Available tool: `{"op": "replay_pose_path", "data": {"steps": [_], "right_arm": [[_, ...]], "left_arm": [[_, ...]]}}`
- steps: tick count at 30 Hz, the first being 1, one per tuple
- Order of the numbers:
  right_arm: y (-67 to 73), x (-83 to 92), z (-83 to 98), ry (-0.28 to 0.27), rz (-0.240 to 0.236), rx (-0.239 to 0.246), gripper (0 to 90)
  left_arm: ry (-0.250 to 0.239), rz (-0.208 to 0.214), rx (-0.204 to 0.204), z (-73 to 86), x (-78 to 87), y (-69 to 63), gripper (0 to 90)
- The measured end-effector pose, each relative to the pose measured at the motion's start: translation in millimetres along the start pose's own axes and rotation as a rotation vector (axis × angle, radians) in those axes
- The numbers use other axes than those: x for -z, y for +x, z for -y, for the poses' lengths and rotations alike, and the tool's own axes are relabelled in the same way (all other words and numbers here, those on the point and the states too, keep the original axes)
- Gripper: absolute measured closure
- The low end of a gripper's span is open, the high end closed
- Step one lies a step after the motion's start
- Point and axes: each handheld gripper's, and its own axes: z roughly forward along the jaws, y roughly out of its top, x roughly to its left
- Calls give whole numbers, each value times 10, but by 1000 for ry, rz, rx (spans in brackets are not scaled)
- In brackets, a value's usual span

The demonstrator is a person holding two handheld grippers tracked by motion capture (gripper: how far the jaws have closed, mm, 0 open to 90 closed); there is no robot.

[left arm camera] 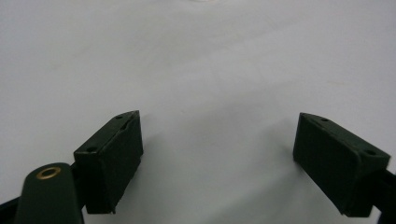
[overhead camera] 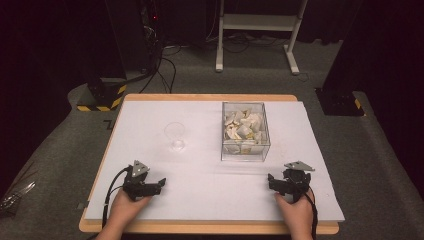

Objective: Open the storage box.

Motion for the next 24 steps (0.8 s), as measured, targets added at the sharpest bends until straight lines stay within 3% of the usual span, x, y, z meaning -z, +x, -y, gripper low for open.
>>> {"op": "replay_pose_path", "data": {"steps": [24], "right_arm": [[0,2,0,2,-5,-5,81]], "left_arm": [[2,-10,3,0,3,-16,160]]}}
